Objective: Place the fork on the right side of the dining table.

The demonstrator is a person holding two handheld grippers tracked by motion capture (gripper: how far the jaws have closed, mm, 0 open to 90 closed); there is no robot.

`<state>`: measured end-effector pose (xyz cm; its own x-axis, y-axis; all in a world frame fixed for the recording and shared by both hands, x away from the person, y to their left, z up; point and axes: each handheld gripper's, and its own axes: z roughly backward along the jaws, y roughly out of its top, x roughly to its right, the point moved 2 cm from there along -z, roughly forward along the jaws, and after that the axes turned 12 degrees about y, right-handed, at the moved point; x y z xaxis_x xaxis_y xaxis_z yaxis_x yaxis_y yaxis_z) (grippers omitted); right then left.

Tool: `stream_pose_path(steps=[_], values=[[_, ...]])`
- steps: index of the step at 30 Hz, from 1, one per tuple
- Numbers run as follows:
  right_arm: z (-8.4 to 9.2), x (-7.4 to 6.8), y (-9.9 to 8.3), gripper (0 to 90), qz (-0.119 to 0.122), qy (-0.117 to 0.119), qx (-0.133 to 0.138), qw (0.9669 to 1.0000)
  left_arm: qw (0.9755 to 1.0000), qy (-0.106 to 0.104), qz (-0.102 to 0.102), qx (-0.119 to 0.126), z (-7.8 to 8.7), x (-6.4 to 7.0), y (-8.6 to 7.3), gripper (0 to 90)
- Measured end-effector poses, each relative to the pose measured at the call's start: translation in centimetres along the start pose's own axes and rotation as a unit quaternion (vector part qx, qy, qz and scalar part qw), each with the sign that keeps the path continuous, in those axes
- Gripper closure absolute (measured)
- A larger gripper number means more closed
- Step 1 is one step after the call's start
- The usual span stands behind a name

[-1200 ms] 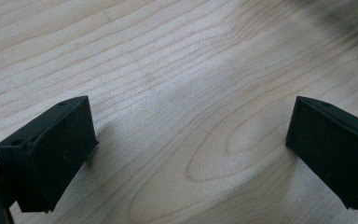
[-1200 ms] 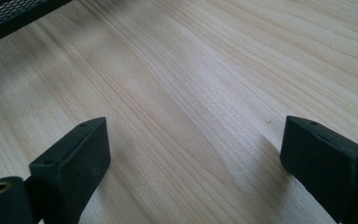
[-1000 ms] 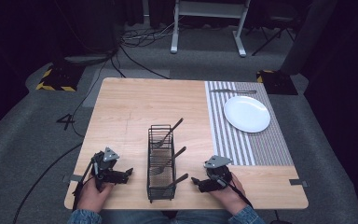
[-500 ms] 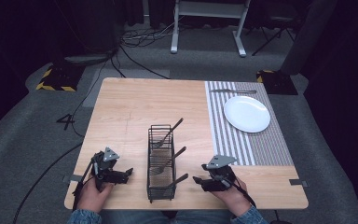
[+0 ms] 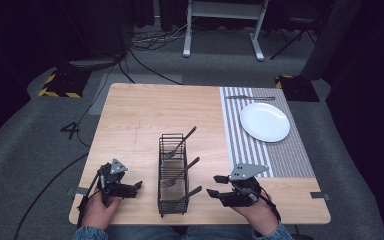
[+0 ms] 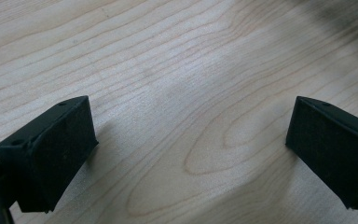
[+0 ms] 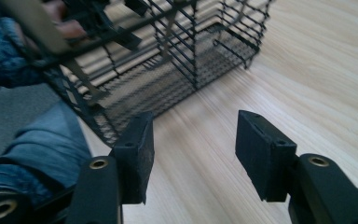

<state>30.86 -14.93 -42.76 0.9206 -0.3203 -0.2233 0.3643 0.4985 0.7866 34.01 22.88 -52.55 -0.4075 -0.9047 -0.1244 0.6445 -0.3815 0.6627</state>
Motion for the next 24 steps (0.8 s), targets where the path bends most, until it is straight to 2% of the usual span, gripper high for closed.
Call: stream_pose_path(steps=[8,17,21,22,24], values=[[0.8,-1.6,1.7,50.1,0.019,0.029,0.012,0.9993,1.0000,0.000,0.000,0.000,0.0,0.0,0.0,1.5],[1.0,-3.7,3.1,54.5,0.050,0.064,0.016,0.9966,1.0000,0.000,0.000,0.000,0.0,0.0,0.0,1.5],[0.8,-3.9,3.4,56.1,0.052,0.080,0.026,0.9951,1.0000,0.000,0.000,0.000,0.0,0.0,0.0,1.4],[0.7,-4.0,3.6,56.1,0.052,0.090,0.039,0.9938,1.0000,-0.001,0.002,0.000,0.0,0.0,0.0,1.5],[0.6,-4.2,3.7,56.4,0.061,0.088,0.044,0.9933,1.0000,-0.001,0.002,0.000,0.0,0.0,0.0,1.4]])
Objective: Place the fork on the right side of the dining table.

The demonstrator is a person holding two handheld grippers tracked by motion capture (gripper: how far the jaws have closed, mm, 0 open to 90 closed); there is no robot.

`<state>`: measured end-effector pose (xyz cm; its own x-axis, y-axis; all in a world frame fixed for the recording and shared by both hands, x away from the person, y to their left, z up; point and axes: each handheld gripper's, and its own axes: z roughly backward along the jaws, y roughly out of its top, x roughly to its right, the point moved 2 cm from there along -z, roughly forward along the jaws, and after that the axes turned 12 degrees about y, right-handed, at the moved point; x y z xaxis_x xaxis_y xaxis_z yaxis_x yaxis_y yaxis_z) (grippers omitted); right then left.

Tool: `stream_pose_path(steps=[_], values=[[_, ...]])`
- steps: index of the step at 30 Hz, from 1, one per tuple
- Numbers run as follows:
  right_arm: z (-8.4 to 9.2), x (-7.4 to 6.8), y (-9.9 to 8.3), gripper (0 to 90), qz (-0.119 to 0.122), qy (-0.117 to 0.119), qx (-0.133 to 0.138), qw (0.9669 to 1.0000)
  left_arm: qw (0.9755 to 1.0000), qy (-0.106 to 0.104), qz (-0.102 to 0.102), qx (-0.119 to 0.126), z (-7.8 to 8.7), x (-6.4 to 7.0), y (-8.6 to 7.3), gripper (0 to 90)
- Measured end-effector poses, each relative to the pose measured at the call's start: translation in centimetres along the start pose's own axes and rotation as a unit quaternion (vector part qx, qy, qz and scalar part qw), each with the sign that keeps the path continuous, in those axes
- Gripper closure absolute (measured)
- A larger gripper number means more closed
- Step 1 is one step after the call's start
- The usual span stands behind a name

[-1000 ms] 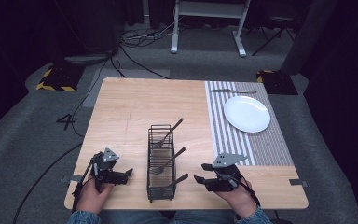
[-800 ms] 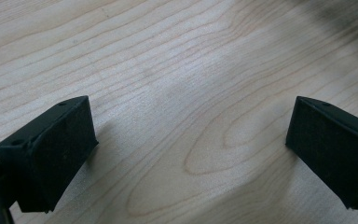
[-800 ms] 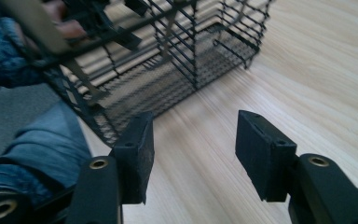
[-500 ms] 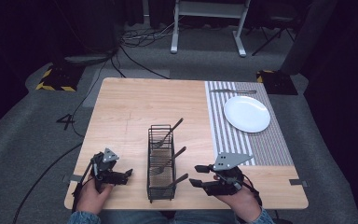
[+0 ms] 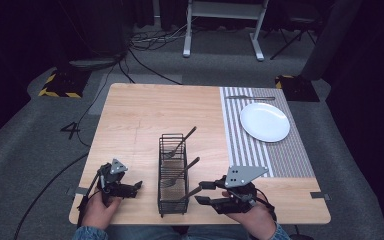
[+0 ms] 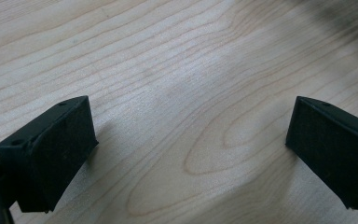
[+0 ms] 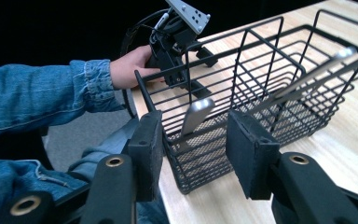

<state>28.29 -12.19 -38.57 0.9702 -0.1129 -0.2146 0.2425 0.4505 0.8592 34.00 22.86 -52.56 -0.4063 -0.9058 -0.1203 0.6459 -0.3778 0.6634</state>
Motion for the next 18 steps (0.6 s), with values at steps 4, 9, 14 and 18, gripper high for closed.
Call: stream_pose_path(steps=[4,9,14,18], values=[[-0.8,0.0,0.1,60.2,0.008,0.001,-0.008,0.9999,1.0000,0.000,0.000,0.000,0.0,0.0,0.0,1.5],[-1.4,0.3,0.0,67.6,0.002,0.007,0.002,1.0000,1.0000,0.000,-0.001,-0.001,0.0,0.0,0.0,1.5],[-1.4,0.6,-0.2,73.4,-0.013,0.019,0.016,0.9996,1.0000,0.001,-0.002,0.000,0.0,0.0,0.0,1.4],[-1.2,0.8,-0.2,76.1,-0.029,0.030,0.036,0.9985,1.0000,0.001,-0.002,0.000,0.0,0.0,0.0,1.4]])
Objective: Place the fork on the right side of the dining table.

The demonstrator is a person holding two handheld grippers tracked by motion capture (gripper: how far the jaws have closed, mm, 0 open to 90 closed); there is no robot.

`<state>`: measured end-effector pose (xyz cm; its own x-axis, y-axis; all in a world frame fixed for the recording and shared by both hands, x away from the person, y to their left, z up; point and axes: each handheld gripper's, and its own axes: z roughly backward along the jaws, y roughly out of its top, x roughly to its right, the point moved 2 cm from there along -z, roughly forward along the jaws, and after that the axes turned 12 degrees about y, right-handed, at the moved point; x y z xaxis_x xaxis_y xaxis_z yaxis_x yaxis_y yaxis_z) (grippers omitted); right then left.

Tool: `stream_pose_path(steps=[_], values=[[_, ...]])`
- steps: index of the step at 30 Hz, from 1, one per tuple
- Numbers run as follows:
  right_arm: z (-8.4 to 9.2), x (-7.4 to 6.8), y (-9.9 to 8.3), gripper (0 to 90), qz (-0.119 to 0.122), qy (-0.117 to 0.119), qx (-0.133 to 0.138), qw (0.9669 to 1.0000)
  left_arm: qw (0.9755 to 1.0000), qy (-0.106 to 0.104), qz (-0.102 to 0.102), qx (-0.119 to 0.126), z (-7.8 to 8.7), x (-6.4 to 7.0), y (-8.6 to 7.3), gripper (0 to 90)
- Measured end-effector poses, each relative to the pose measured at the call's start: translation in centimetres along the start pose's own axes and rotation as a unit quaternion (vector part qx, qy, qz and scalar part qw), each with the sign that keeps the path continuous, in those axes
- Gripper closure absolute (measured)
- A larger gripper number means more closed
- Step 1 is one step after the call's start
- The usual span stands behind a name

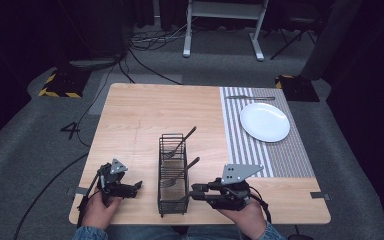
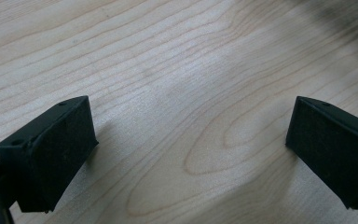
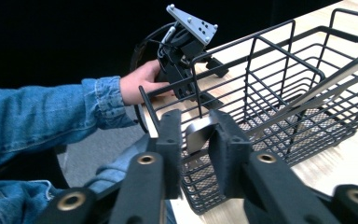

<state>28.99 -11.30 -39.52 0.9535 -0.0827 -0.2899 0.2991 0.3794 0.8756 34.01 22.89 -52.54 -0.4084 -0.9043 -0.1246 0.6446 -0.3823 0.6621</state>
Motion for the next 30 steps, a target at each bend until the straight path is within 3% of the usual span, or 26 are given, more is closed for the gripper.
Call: stream_pose_path(steps=[15,30], values=[[-0.1,-0.5,0.7,78.8,0.019,-0.016,-0.012,0.9996,1.0000,0.000,0.001,0.001,0.0,0.0,0.0,1.5],[1.0,-1.1,1.7,80.8,0.030,-0.030,0.010,0.9991,1.0000,0.000,0.002,0.001,0.0,0.0,0.0,1.5]])
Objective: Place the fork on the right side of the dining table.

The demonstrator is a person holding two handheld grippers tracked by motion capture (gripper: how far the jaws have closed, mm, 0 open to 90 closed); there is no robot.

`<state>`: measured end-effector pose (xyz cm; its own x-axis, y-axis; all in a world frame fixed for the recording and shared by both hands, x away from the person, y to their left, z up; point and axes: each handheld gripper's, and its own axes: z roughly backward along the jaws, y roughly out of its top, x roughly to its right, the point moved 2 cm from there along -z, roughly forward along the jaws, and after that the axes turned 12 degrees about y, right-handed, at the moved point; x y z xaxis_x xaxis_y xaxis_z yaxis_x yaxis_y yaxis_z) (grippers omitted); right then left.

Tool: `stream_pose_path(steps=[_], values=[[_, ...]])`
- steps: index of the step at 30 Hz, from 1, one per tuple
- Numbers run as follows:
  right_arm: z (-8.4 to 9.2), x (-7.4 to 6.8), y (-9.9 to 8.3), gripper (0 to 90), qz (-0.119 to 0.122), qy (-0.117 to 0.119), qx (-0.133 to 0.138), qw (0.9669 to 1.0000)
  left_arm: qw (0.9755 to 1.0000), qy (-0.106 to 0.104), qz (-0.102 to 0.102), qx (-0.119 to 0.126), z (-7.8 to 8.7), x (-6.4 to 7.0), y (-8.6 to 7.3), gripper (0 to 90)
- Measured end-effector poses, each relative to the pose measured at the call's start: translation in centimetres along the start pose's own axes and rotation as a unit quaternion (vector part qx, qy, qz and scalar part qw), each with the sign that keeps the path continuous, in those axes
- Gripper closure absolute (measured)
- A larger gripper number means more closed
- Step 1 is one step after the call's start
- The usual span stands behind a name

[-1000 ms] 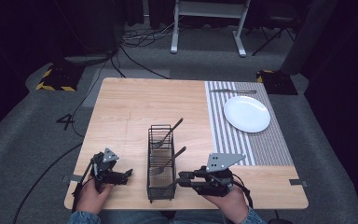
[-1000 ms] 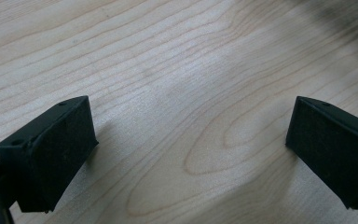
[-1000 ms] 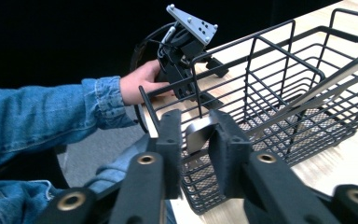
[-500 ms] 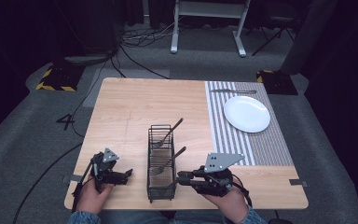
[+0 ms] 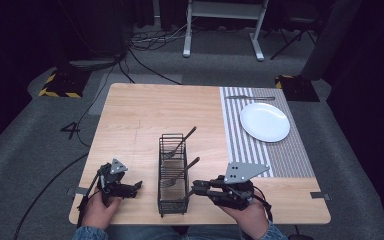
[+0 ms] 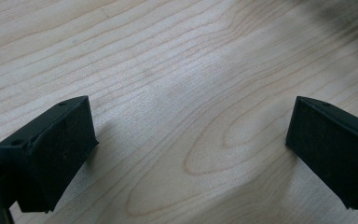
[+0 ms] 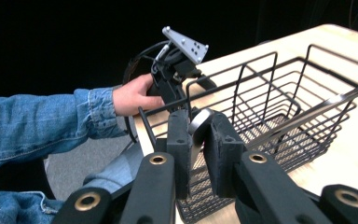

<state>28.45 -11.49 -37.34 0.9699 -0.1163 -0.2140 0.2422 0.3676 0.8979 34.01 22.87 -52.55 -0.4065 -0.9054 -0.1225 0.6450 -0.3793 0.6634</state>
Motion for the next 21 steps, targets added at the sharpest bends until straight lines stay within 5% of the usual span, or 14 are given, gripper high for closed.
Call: stream_pose_path(steps=[21], values=[[3.4,-0.9,3.0,86.6,0.029,-0.013,0.057,0.9979,1.0000,0.000,-0.002,-0.001,0.0,0.0,0.0,1.5]])
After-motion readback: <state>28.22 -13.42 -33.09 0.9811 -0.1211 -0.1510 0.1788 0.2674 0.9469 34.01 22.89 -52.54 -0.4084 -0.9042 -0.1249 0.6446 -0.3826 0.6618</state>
